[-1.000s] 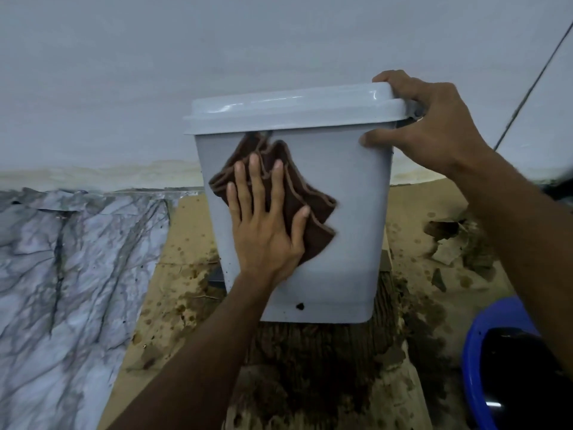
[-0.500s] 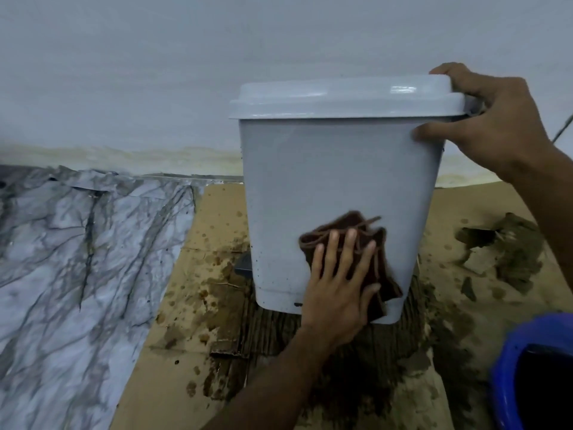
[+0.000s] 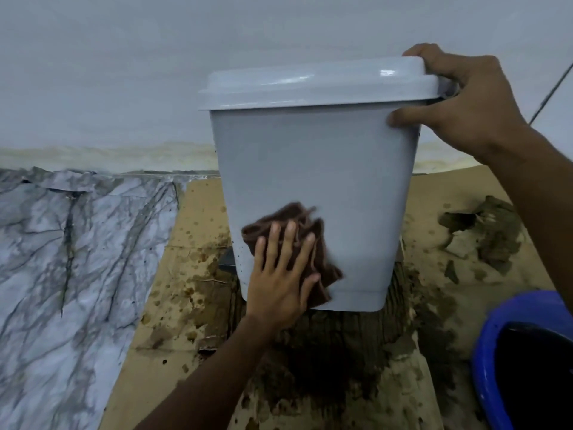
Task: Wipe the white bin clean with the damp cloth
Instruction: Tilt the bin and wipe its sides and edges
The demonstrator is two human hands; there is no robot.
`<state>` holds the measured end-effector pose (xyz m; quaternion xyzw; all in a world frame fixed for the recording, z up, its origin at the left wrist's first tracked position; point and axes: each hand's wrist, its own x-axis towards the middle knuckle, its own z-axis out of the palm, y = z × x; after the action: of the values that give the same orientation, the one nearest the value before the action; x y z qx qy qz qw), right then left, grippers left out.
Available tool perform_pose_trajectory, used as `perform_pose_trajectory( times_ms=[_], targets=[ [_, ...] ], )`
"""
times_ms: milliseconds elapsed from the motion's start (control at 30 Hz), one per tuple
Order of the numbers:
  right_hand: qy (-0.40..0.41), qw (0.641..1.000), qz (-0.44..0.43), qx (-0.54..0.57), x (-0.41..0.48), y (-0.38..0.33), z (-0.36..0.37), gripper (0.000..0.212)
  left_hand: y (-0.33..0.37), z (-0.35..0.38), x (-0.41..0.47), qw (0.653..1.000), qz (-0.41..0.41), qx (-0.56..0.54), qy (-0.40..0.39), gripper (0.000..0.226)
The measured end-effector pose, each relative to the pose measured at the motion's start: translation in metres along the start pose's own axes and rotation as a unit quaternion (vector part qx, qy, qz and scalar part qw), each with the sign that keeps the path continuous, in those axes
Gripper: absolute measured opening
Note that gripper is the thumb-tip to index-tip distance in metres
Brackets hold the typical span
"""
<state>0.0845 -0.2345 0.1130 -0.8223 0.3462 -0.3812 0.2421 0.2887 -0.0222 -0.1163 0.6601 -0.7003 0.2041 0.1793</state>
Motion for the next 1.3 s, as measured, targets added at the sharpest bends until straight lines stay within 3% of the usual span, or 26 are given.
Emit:
perform_pose_trajectory(
  times_ms=[100, 200, 367, 600, 767, 900, 1100, 1300],
  targets=[
    [0.005, 1.000, 0.006, 0.002, 0.001, 0.002, 0.001, 0.056, 0.003, 0.004, -0.016, 0.998, 0.055, 0.018, -0.024, 0.062],
    [0.006, 1.000, 0.015, 0.007, 0.003, 0.000, 0.002, 0.059, -0.005, -0.018, 0.034, 0.998, 0.067, 0.010, -0.003, 0.059],
    [0.008, 1.000, 0.014, 0.008, 0.004, 0.001, 0.002, 0.057, -0.030, -0.053, 0.114, 0.998, 0.029, 0.007, 0.060, 0.060],
    [0.012, 1.000, 0.013, 0.007, 0.002, 0.002, 0.003, 0.052, -0.003, -0.021, 0.054, 0.997, -0.030, -0.025, 0.059, 0.064],
    [0.015, 1.000, 0.014, 0.008, 0.001, 0.004, 0.001, 0.054, 0.022, 0.011, -0.015, 0.997, 0.070, 0.004, -0.014, 0.070],
    [0.014, 1.000, 0.016, 0.011, 0.003, 0.003, 0.003, 0.053, -0.004, 0.006, -0.012, 0.987, 0.152, 0.037, -0.035, 0.063],
    [0.016, 0.999, 0.022, 0.021, 0.004, 0.003, 0.004, 0.055, -0.044, -0.041, 0.077, 0.998, 0.010, 0.004, 0.054, 0.065],
    [0.012, 0.999, 0.024, 0.023, 0.003, 0.003, 0.003, 0.056, 0.000, -0.028, 0.075, 0.995, -0.063, -0.035, 0.062, 0.065]
  ],
)
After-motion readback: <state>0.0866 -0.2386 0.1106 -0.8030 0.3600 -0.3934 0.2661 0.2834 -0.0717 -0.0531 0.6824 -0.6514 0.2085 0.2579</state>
